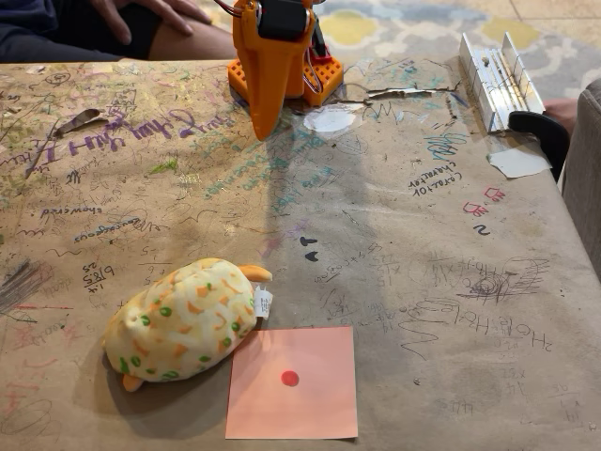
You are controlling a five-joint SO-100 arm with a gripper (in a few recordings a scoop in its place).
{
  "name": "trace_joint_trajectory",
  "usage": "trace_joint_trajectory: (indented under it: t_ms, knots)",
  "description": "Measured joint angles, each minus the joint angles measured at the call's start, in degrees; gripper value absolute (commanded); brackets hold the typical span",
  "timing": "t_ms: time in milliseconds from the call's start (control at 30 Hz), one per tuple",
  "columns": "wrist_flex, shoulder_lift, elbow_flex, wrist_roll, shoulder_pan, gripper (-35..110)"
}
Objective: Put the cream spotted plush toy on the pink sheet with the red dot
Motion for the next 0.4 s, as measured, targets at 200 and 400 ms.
trace_joint_trajectory:
  t_ms: [200, 400]
  knots:
    - [0.4, 1.1, 3.5, 0.4, -0.4, 0]
    - [0.4, 1.1, 3.6, 0.4, -0.4, 0]
